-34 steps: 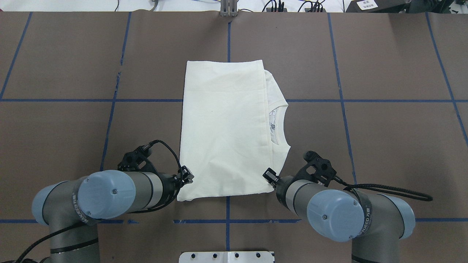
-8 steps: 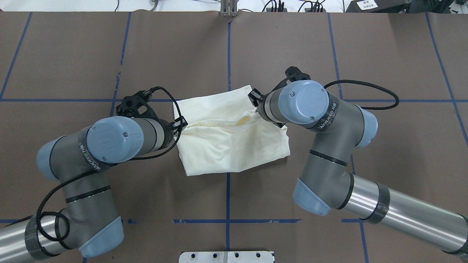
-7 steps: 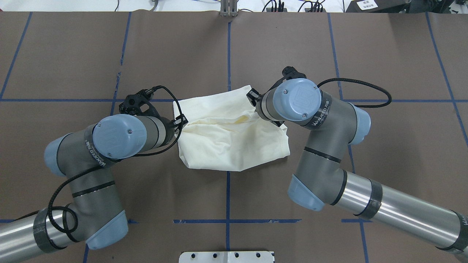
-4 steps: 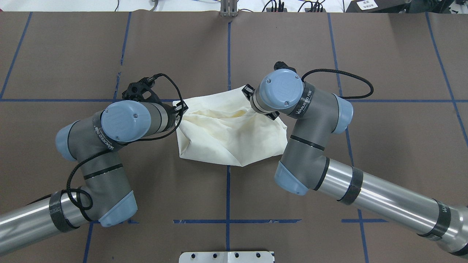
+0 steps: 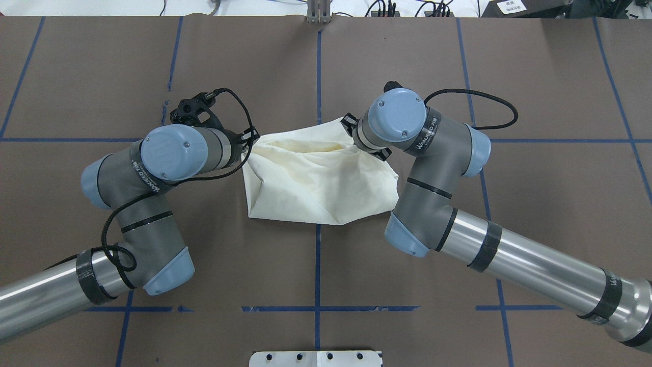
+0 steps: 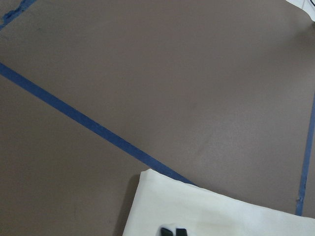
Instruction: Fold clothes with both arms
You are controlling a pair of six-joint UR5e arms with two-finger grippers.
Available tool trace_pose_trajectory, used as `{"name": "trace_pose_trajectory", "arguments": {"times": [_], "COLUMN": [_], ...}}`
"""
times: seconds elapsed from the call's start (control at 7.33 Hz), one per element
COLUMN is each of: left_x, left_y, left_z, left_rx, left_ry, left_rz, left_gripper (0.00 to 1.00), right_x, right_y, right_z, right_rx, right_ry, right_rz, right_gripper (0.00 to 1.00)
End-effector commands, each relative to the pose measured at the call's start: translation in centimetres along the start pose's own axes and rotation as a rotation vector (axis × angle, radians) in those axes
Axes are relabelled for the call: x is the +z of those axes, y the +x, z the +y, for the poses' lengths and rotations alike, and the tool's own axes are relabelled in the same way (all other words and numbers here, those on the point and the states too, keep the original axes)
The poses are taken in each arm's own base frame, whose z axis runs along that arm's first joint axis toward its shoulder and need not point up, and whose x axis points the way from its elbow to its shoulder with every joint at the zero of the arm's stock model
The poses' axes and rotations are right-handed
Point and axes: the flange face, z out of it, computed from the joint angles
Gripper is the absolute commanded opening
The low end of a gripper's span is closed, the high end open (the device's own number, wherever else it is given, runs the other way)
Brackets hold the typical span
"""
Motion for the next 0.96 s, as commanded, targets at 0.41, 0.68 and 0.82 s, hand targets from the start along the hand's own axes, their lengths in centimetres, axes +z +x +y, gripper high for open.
{"name": "trace_pose_trajectory", "arguments": {"times": [0.41,0.68,0.82], "left_x": [-2.9,0.7,0.8], "left_y": [-6.4,-8.3,-7.9], "left_z": [1.7,3.4,3.5], "left_rx": [0.068,0.082,0.082], "left_ry": [-0.132,-0.163,-0.168], "left_rz": [0.146,0.215,0.246], "left_gripper": [0.0,0.0,0.0], "right_x": [-0.2,-0.2,-0.2], "right_y": [-0.5,-0.5,-0.5], "right_z": [-1.5,-1.5,-1.5], "right_rx": [0.011,0.011,0.012], "right_ry": [-0.023,-0.023,-0.023], "right_rz": [-0.022,-0.022,-0.023], "right_gripper": [0.0,0.0,0.0]}}
